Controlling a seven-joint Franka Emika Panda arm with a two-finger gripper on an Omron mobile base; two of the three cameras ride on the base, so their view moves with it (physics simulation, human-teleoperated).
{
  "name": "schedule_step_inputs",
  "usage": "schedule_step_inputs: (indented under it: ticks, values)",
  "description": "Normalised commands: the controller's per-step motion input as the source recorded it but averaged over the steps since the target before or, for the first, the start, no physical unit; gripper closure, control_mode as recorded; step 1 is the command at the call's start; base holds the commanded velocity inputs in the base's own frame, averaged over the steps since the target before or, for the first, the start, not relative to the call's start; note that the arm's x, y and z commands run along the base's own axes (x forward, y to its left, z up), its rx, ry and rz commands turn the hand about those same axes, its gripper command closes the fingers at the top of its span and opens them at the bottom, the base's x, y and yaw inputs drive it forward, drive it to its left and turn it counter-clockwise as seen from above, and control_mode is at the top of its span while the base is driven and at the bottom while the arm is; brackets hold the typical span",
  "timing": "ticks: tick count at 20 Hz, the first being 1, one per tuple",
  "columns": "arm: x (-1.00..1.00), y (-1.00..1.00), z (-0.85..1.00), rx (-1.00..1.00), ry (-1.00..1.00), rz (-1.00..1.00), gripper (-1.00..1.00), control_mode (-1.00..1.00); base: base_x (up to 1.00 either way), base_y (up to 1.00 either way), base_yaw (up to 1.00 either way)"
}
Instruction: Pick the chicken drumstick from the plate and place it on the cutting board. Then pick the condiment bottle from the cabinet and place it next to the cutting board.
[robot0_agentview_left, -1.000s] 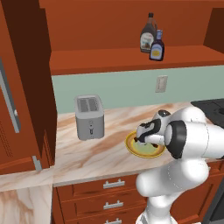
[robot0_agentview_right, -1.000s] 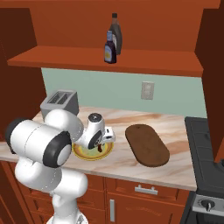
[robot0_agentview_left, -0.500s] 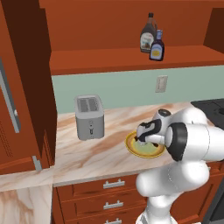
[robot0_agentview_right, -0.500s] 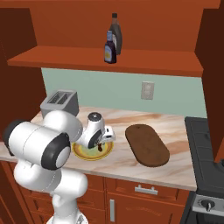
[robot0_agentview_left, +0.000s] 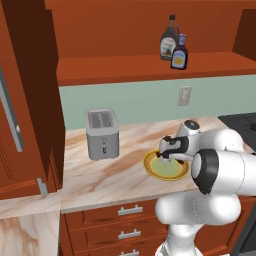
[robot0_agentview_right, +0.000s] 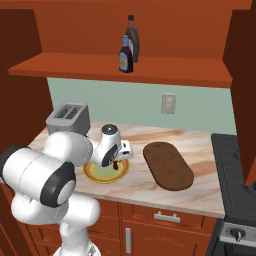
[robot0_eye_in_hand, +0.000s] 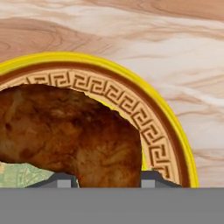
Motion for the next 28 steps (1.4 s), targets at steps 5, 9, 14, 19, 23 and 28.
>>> schedule_step_inputs:
  ticks: [5,9,14,19,23,28]
  values:
    - [0.00,-0.23,0.22,0.00,-0.01,0.00,1.00,-1.00,0.00,0.00,0.00]
    - [0.00,-0.28,0.18,0.00,-0.01,0.00,1.00,-1.00,0.00,0.00,0.00]
    - [0.00,-0.33,0.11,0.00,0.00,0.00,1.00,-1.00,0.00,0.00,0.00]
    - [0.00,-0.39,0.07,-0.01,0.00,0.00,1.00,-1.00,0.00,0.00,0.00]
    - [0.01,-0.41,0.02,-0.01,0.00,0.00,1.00,-1.00,0.00,0.00,0.00]
    - [0.07,-0.44,0.00,-0.01,0.00,0.00,1.00,-1.00,0.00,0.00,0.00]
